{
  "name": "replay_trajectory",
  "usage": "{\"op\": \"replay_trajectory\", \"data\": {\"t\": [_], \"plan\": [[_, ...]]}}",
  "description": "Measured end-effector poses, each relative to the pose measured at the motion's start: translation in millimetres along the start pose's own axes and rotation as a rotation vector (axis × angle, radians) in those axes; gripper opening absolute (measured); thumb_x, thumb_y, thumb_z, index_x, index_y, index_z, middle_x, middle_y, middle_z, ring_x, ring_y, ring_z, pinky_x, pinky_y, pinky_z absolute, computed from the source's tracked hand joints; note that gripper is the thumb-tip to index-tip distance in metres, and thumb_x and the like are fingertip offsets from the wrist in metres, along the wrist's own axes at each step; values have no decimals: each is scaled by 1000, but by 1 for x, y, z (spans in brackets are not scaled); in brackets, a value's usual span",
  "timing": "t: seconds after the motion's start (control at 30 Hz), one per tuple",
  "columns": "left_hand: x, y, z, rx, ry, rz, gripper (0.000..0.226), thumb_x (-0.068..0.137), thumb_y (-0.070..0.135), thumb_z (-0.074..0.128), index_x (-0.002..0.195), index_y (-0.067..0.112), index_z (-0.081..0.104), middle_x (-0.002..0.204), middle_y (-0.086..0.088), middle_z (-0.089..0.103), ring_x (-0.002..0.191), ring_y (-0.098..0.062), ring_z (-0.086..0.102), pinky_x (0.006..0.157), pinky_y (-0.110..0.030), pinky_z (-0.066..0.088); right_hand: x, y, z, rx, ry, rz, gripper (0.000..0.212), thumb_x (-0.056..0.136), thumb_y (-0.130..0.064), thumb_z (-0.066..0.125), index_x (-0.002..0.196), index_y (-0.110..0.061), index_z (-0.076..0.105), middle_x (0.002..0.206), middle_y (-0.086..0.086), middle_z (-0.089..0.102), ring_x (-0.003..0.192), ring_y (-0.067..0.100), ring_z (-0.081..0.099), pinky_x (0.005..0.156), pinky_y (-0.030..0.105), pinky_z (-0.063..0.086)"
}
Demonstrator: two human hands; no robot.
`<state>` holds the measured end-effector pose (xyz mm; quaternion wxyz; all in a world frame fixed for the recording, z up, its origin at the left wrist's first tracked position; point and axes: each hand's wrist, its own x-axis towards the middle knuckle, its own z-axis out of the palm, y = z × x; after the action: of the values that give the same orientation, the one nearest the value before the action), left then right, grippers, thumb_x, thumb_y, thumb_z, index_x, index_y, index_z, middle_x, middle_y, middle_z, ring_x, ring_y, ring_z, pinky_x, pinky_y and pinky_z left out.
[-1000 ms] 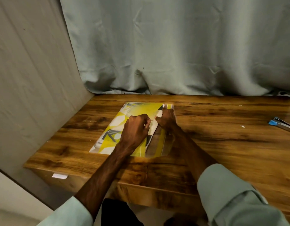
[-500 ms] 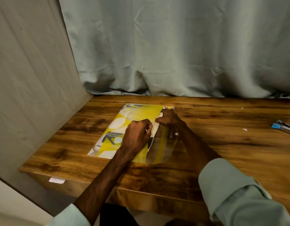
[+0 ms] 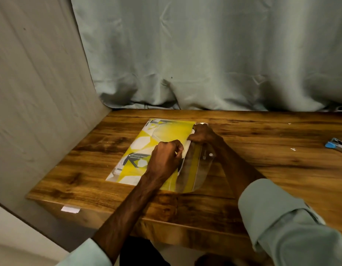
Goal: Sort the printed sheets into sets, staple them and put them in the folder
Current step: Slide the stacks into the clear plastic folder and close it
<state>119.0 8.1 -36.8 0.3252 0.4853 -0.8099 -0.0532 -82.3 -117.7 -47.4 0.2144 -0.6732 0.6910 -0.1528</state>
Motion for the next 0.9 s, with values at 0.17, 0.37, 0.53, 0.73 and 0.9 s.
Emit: {"op": "replay_trajectory", "data": {"t": [0.17,0.37,0.53,0.73,0.9], "plan": [[-4,1,4,4,1,-49,9,86,18,66,91,25,67,80,2,72,71,-24,67,65,-40,56,-15,-2,13,-97,88,-96,63,96,-45,58,150,-14,45,158,19,36,147,36,29,125,49,7],[-10,6,12,50,-97,-107,25,88,34,73,108,25,64,95,-2,75,87,-30,70,74,-42,57,-70,2,19,-63,159,-197,15,87,-12,66,95,-1,73,106,19,70,105,37,63,89,40,49],[-8,7,6,65,5,-103,28,92,38,69,113,19,66,111,-7,70,105,-28,63,80,-38,52,-114,18,1,44,429,70,27,86,-18,73,110,-8,66,122,13,61,118,30,54,91,34,43],[-10,-19,11,228,-222,-64,71,95,56,28,138,5,53,147,-24,47,133,-43,44,105,-46,40,-127,20,-2,78,298,224,53,81,-36,82,117,-4,61,123,16,62,109,34,62,75,31,45],[-15,-3,20,302,-257,-12,71,93,50,12,123,5,57,126,-17,57,117,-39,51,90,-45,44,-130,22,-11,279,301,295,35,79,-26,82,105,-6,67,101,11,71,81,24,70,52,23,47]]}}
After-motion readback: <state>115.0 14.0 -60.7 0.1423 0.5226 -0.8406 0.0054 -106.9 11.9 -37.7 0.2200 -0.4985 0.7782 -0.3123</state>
